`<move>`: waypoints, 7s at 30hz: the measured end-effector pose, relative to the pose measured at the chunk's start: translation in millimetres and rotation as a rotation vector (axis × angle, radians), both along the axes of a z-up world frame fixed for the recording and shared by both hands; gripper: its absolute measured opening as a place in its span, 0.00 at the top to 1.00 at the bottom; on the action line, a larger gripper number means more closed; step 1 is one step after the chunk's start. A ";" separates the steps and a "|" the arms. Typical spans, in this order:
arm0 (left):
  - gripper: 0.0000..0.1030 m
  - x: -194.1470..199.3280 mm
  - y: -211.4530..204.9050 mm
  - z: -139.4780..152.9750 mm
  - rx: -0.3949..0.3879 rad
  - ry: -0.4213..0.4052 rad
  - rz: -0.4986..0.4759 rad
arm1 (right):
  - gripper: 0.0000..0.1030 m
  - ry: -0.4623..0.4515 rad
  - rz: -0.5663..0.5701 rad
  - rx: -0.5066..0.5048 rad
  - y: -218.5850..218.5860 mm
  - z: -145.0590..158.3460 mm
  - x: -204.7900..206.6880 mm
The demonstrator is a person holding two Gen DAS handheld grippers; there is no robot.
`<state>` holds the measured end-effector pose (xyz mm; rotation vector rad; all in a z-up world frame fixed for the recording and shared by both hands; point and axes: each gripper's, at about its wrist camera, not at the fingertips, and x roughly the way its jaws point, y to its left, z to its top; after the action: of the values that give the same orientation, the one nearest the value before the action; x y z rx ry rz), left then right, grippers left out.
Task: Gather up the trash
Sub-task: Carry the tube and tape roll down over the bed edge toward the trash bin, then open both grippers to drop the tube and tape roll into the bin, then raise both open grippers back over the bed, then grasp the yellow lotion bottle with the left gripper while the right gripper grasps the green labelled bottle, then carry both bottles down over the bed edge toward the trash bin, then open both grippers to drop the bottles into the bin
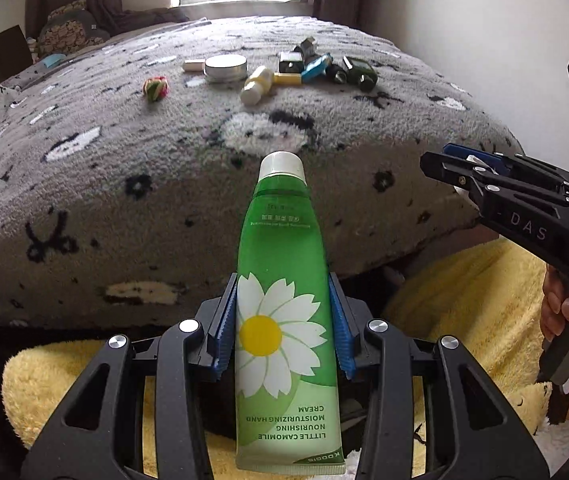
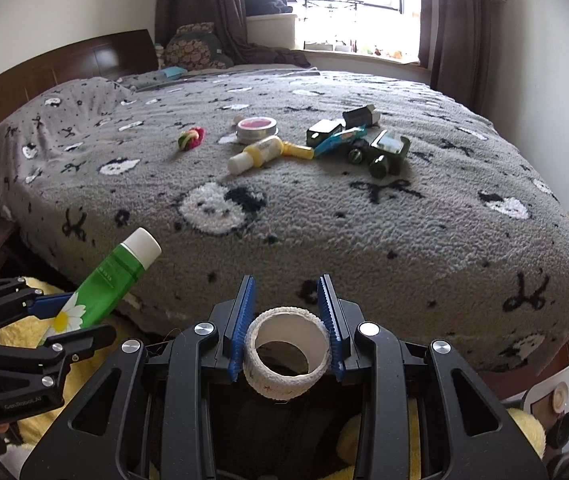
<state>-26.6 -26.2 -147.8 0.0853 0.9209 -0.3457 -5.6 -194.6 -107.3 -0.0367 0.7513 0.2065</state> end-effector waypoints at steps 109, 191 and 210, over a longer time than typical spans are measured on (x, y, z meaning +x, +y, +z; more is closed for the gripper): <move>0.70 281.1 -65.2 -1.1 0.065 -0.028 -0.021 | 0.45 0.200 -0.346 0.051 -108.0 -20.8 292.6; 0.71 51.5 -15.3 -157.7 0.052 0.400 -0.057 | 0.46 0.531 0.006 0.060 8.3 -162.9 38.2; 0.32 51.5 -11.0 -122.7 0.046 0.312 -0.018 | 0.14 0.427 -0.073 0.021 -12.9 -125.7 47.5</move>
<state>24.9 -37.2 -270.5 0.0836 1.2376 -0.3607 41.9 -207.5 -233.0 0.0569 1.1743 0.1534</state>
